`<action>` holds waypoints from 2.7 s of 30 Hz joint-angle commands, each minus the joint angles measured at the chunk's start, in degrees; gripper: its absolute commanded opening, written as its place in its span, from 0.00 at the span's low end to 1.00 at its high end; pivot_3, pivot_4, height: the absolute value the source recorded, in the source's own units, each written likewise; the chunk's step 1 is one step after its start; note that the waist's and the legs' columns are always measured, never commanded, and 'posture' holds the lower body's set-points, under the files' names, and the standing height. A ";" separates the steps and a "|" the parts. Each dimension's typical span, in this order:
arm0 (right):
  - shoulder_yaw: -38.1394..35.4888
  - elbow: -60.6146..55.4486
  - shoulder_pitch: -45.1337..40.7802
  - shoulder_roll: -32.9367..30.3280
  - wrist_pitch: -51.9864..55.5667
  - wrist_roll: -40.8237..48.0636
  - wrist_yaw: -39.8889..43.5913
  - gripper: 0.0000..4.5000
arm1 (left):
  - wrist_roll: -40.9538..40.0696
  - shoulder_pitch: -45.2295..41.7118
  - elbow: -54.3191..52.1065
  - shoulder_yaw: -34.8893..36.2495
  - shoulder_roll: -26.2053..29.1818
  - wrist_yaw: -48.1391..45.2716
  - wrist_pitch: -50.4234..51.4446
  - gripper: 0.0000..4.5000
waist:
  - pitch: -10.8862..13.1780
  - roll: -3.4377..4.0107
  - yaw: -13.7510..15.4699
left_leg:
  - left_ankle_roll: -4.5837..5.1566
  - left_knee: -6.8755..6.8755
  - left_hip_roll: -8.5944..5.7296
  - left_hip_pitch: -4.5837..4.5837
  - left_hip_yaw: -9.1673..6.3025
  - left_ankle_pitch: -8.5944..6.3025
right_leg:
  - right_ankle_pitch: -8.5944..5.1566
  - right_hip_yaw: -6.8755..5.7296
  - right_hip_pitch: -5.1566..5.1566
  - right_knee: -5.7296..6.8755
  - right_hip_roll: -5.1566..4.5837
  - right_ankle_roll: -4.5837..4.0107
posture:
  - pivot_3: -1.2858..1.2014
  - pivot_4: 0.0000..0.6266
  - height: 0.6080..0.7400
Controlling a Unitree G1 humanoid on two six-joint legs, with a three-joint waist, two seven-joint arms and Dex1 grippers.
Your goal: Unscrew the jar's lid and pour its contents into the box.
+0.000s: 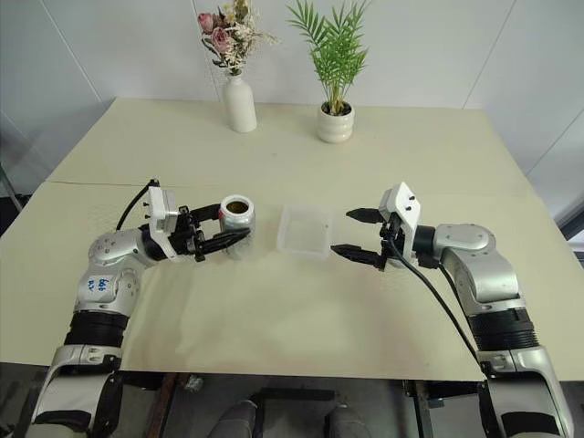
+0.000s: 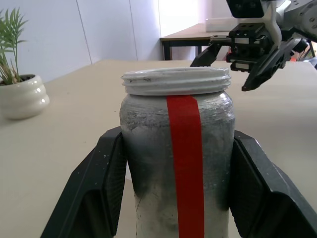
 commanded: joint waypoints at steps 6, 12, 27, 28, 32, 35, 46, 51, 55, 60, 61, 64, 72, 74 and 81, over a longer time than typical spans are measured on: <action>-2.16 -4.45 1.24 -0.12 -0.20 1.37 -0.13 1.00 | 8.61 -15.12 14.01 -3.32 2.06 1.36 -7.70 0.56 | 0.00 0.00 -0.03 | 0.00 0.01 -0.03 0.03 0.01 0.02 | 0.00 0.00 0.00 0.06 0.01 0.01 | 0.52 0.24 1.00; -2.45 -5.46 2.24 -0.08 0.11 1.75 -0.74 1.00 | 20.98 -35.22 32.42 -9.44 6.51 4.26 -17.70 0.56 | 0.05 -0.09 0.00 | -0.02 0.00 -0.04 -0.05 0.00 0.04 | 0.00 -0.02 -0.10 0.06 0.03 0.01 | 0.52 0.24 1.00; -3.09 -3.58 2.95 1.97 -0.79 1.38 -1.75 1.00 | 59.49 -61.83 51.20 -39.57 -1.70 20.69 -29.94 0.56 | 0.19 -0.30 0.08 | -0.14 -0.07 -0.21 -0.18 0.16 0.07 | -0.15 0.13 -0.19 -0.10 -0.09 0.19 | 0.52 0.24 1.00; -3.17 -2.92 2.91 2.09 -0.98 1.21 -1.77 1.00 | 60.31 -62.34 51.27 -40.38 -4.04 22.00 -29.96 0.56 | 0.19 -0.30 0.02 | -0.14 -0.08 -0.21 -0.19 0.15 0.07 | -0.15 0.13 -0.19 -0.10 -0.09 0.19 | 0.52 0.24 1.00; -4.36 -1.53 2.83 2.42 -1.42 1.33 -2.20 1.00 | 69.78 -61.20 50.66 -50.27 -11.98 22.07 -33.76 0.56 | 0.19 -0.30 0.20 | -0.17 -0.09 -0.20 -0.19 0.23 0.08 | -0.17 0.20 -0.28 -0.09 -0.08 0.21 | 0.52 0.24 1.00; -5.17 -1.30 2.69 3.48 -1.83 1.63 -3.41 1.00 | 76.51 -60.13 50.44 -57.37 -14.59 25.23 -36.87 0.56 | 0.20 -0.30 -0.10 | -0.15 -0.06 -0.25 -0.19 0.30 0.07 | -0.19 0.32 -0.22 -0.10 -0.10 0.25 | 0.52 0.24 1.00; -6.70 -3.27 3.04 5.08 -1.32 2.84 -5.38 1.00 | 77.16 -66.36 52.15 -57.53 -17.85 27.48 -33.26 0.56 | 0.25 -0.36 -0.20 | -0.13 0.00 -0.25 -0.19 1.02 0.07 | -0.26 1.37 -0.91 0.63 -0.04 0.35 | 0.52 0.24 1.00; -6.68 -2.59 2.32 4.81 -1.14 3.04 -5.45 1.00 | 75.83 -66.04 51.08 -56.38 -16.94 24.41 -37.16 0.56 | 0.25 -0.36 -0.15 | -0.14 0.03 -0.25 -0.19 1.04 0.07 | -0.26 1.39 -0.93 0.72 -0.03 0.37 | 0.52 0.24 1.00; -6.01 -2.28 1.34 4.93 -0.71 2.95 -5.44 1.00 | 75.49 -64.90 51.13 -55.61 -14.88 23.60 -38.65 0.56 | 0.25 -0.36 -0.26 | -0.14 0.08 -0.25 -0.19 1.08 0.08 | -0.26 1.44 -0.97 0.83 -0.02 0.37 | 0.52 0.24 1.00; -5.80 -2.38 0.95 4.48 0.18 2.97 -4.93 1.00 | 71.21 -61.56 51.77 -51.12 -10.61 20.02 -37.90 0.56 | 0.25 -0.36 -0.48 | -0.14 0.15 -0.22 -0.11 1.15 0.08 | -0.26 1.51 -1.01 1.04 -0.01 0.37 | 0.52 0.24 1.00; -5.80 -2.39 0.90 4.45 0.32 2.98 -4.87 1.00 | 71.05 -61.06 51.57 -50.78 -9.92 19.95 -37.87 0.56 | 0.25 -0.36 -0.45 | -0.14 0.17 -0.22 -0.11 1.15 0.09 | -0.26 1.51 -1.03 1.09 -0.01 0.37 | 0.52 0.24 1.00; -5.53 -2.62 0.71 4.50 0.94 3.17 -4.63 1.00 | 66.48 -59.13 51.25 -46.50 -8.12 17.27 -37.48 0.56 | 0.25 -0.37 -0.20 | -0.13 0.31 -0.22 -0.13 1.15 0.10 | -0.27 1.51 -1.03 1.20 -0.02 0.37 | 0.52 0.24 1.00; -5.66 -3.31 1.47 4.45 1.75 3.27 -4.72 1.00 | 41.07 -51.73 50.09 -22.39 -7.77 3.27 -22.04 0.56 | 0.25 -0.36 -0.18 | -0.11 0.78 -0.22 -0.15 1.12 0.09 | -0.27 1.47 -1.01 1.58 -0.01 0.38 | 0.52 0.24 1.00; -5.65 -3.74 1.78 4.35 2.09 3.36 -4.72 1.00 | 35.86 -49.79 48.53 -17.33 -7.77 2.42 -18.97 0.56 | 0.25 -0.36 -0.45 | -0.09 0.90 -0.20 -0.15 1.11 0.08 | -0.27 1.48 -1.01 1.72 0.00 0.38 | 0.52 0.24 1.00; -6.18 -4.16 1.98 3.70 2.90 3.47 -4.69 1.00 | 21.60 -39.01 38.78 -3.49 -5.26 5.20 -8.71 0.56 | 0.25 -0.36 -1.32 | -0.05 1.07 -0.15 -0.07 1.04 0.11 | -0.25 1.45 -0.98 2.00 0.04 0.38 | 0.52 0.24 1.00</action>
